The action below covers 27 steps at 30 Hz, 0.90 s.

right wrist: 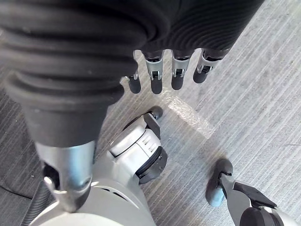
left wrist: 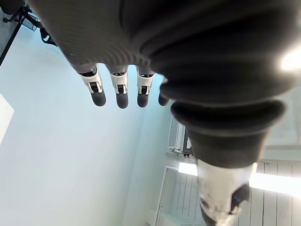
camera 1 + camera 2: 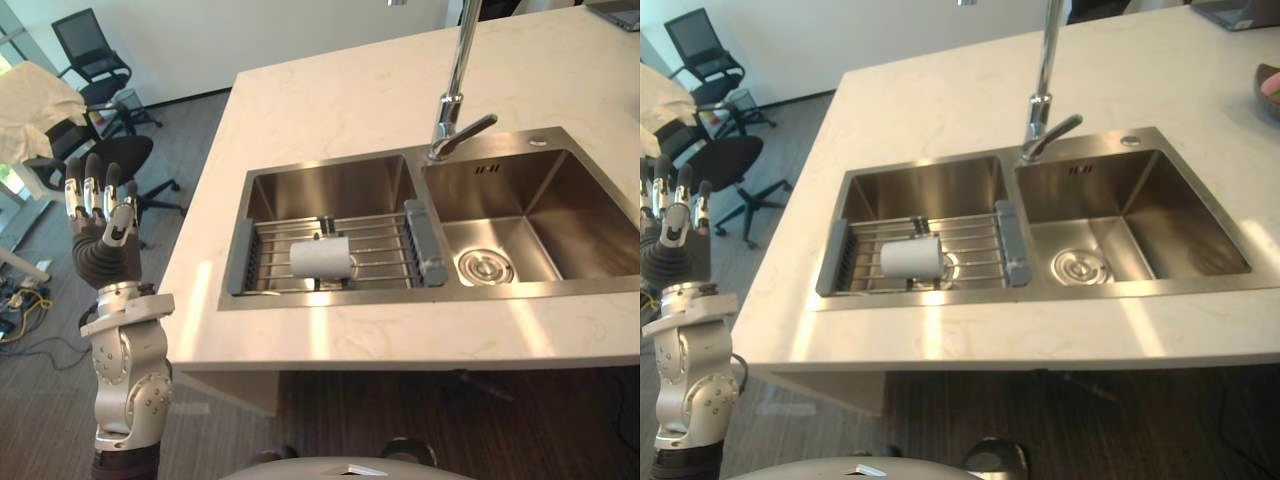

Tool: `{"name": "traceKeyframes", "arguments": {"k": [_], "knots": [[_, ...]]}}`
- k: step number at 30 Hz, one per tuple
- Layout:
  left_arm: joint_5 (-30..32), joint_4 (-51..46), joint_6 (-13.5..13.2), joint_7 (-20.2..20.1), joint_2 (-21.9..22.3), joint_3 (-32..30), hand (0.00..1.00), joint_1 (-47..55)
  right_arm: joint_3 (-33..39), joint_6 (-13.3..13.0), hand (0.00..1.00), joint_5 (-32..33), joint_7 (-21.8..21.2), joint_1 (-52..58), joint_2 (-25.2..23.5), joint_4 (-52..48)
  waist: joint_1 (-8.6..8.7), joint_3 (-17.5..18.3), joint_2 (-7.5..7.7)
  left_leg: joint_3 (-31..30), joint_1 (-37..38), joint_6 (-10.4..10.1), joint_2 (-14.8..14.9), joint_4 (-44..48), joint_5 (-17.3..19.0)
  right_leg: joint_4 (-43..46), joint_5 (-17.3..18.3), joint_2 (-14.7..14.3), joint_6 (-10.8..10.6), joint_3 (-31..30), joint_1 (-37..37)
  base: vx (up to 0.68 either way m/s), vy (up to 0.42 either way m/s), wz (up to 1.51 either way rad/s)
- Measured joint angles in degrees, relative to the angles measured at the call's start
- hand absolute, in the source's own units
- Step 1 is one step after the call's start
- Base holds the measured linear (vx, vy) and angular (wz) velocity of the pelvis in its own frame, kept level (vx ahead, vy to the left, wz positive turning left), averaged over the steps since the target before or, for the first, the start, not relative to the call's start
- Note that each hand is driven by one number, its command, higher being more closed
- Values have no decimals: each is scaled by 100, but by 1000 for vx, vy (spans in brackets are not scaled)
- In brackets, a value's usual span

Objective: Walk over to the sink, pick up the cup, carry it to the dishwasher, place the cup inside the dishwasher, then close the dishwasher door

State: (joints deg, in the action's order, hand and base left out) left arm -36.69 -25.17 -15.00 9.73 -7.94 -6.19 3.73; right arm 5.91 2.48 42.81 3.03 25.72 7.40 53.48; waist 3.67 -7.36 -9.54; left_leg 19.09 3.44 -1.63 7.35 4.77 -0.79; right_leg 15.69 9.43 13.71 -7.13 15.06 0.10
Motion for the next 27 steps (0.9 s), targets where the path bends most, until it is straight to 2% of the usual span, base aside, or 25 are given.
{"name": "traceKeyframes", "arguments": {"k": [4, 6, 9, 11, 13, 14, 18, 22, 23, 24, 27], "knots": [[22, 383, 9, -65, 20, 506, 0, -2, 2, 5, 0, -45, 2, 8, 34, 222, -1, 96, -21, 183, -19, -125, 3, -19, -599, -350, -71, -19, 97, 214, 284, 20, -112, 18], [105, 410, 5, -62, 14, 588, 0, -7, 1, 29, 0, -45, 2, 8, 43, 238, 15, 106, -24, 220, -22, -178, 35, -16, -696, -512, -148, -67, 129, 294, 389, 6, -92, 4], [690, 543, -141, -49, -61, 952, 0, -52, 2, 149, 0, -41, 4, -55, 55, 412, 8, 190, -9, 316, -33, -225, 153, 0, -758, -894, -362, -264, 194, 329, 565, 15, -55, -2], [1304, 880, -167, 39, -289, 1374, 0, -255, 151, 368, 0, -39, -65, -139, 97, 510, 22, 227, 73, 311, -47, -303, 212, 6, -812, -1104, -497, -362, 225, 406, 696, 3, -48, 8], [1870, 1137, -146, 112, -490, 1761, 0, -443, 284, 548, 0, -41, -195, -289, 190, 651, 41, 257, 148, 312, -81, -304, 263, 6, -812, -1224, -577, -437, 254, 441, 730, -32, -30, 10], [2399, 1237, -80, 206, -570, 2076, 0, -578, 443, 656, 0, -41, -361, -384, 248, 710, 46, 253, 196, 311, -110, -304, 304, 5, -812, -1352, -658, -500, 277, 442, 771, -70, -2, 9], [3736, 1343, 335, 395, -709, 2680, 0, -852, 794, 730, 0, -14, -720, -804, 233, 825, 70, 251, 255, 288, -115, -303, 354, -104, -811, -1548, -733, -602, 334, 444, 773, -92, 9, 2], [4508, 1680, 568, 746, -722, 2836, 0, -1083, 942, 772, 0, 118, -791, -944, 200, 829, 112, 258, 244, 283, -35, -360, 349, -286, -681, -1588, -828, -627, 303, 454, 773, -80, 65, 3], [4667, 1766, 597, 788, -727, 2903, 0, -1152, 1020, 777, 0, 213, -789, -940, 195, 828, 118, 268, 200, 279, -39, -380, 385, -302, -492, -1632, -877, -686, 296, 457, 773, -50, 107, -4], [4972, 1940, 618, 872, -750, 3000, 0, -1222, 1118, 777, 0, 260, -777, -935, 160, 826, 124, 266, 249, 305, -63, -399, 393, -281, -235, -1743, -979, -700, 279, 447, 785, -61, 124, -7], [5338, 2200, 680, 959, -808, 3162, 0, -1324, 1125, 784, 0, 289, -774, -919, 12, 828, 150, 241, 338, 330, -126, -349, 304, -245, -197, -1951, -1155, -657, 264, 429, 827, -45, 77, -5]]}}
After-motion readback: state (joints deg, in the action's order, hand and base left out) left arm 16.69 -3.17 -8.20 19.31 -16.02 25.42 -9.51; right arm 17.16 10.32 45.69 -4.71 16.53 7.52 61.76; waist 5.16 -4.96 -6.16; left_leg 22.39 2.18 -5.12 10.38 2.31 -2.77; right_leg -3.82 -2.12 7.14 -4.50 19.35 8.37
